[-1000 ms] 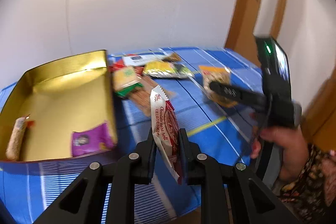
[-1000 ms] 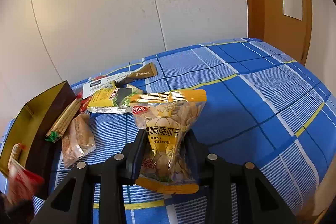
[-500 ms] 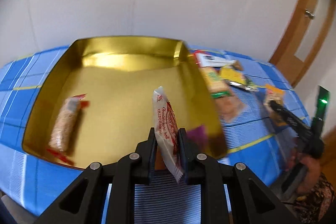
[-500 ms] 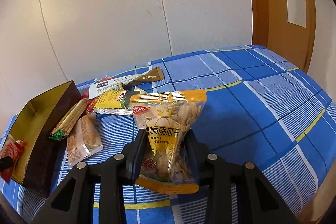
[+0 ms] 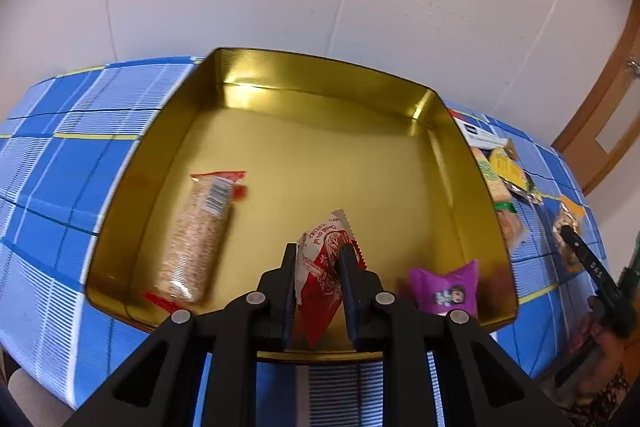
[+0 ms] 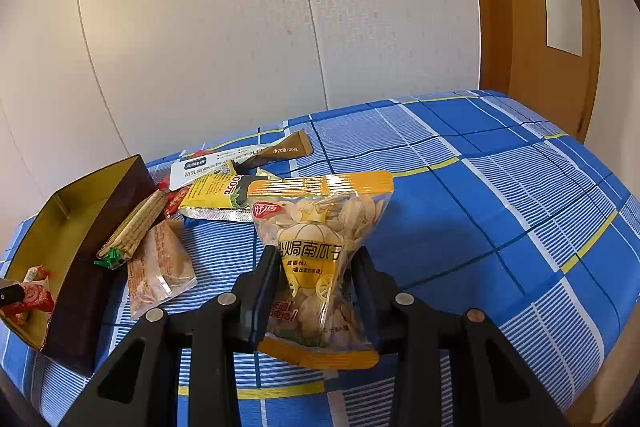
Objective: Organize snacks
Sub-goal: 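Carry the red chocolate roll pack into the tin tray and open the left tool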
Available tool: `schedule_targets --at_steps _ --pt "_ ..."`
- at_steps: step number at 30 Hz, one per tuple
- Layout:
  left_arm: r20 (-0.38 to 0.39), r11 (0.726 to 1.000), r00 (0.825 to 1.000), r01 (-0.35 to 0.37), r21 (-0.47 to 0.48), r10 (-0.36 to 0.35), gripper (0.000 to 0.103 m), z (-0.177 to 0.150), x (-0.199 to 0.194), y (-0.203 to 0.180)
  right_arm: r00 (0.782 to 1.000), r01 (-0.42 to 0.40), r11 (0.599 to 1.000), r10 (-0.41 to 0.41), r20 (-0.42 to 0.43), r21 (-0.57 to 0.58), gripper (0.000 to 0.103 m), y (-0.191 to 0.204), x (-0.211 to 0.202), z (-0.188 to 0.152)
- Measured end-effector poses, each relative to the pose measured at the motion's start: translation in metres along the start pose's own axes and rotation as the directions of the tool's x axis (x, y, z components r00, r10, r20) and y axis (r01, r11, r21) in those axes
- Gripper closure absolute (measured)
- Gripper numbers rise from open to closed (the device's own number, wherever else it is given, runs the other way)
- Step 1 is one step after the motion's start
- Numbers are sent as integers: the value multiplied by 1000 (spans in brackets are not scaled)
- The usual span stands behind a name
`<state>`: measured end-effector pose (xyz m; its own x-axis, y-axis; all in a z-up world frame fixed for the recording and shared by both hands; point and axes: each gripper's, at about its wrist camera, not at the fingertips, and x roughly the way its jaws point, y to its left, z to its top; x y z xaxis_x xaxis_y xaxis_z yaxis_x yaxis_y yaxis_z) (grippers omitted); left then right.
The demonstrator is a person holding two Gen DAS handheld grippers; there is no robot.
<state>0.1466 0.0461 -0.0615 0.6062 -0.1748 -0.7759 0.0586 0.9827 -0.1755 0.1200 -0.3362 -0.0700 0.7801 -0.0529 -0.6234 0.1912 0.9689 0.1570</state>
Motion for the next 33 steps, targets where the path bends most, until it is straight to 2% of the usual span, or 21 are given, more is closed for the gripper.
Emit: schedule_targets --at_steps 2,3,5,12,15,18,20,23,27,29,31,33 --pt "0 998 998 -62 6 62 77 0 2 1 1000 0 1000 0 3 1 65 0 0 0" --pt "-4 996 996 -85 6 85 72 -1 2 2 1000 1 1000 -2 5 2 65 0 0 0" --pt "-7 995 995 -102 4 102 64 -5 1 3 1000 3 1000 -3 6 5 65 0 0 0" --pt "4 988 991 -136 73 136 63 -14 3 -8 1000 8 1000 -8 12 8 65 0 -1 0" --pt "-42 975 982 -175 134 182 63 -10 16 -16 1000 8 1000 -8 9 12 65 0 0 0" --pt "-63 969 971 -221 108 229 64 -3 24 -10 1000 8 1000 -8 9 13 65 1 0 0" --pt "-51 972 971 -230 42 232 63 3 22 -3 1000 10 1000 -10 12 13 65 1 0 0" --pt "-39 975 975 -221 -19 220 55 3 15 6 1000 12 1000 -12 16 21 65 0 -1 0" --pt "33 966 966 -258 6 258 54 -8 -1 0 1000 3 1000 -4 28 27 65 0 -5 0" --pt "47 968 967 -250 19 249 51 -14 -7 -6 1000 -12 999 11 29 37 65 1 -8 -1" --pt "54 972 971 -234 37 232 44 -21 -11 -15 999 -34 998 33 25 46 65 3 -11 -4" --pt "61 974 974 -220 56 216 42 -27 -16 -24 999 -46 998 45 30 35 65 8 -16 -7"
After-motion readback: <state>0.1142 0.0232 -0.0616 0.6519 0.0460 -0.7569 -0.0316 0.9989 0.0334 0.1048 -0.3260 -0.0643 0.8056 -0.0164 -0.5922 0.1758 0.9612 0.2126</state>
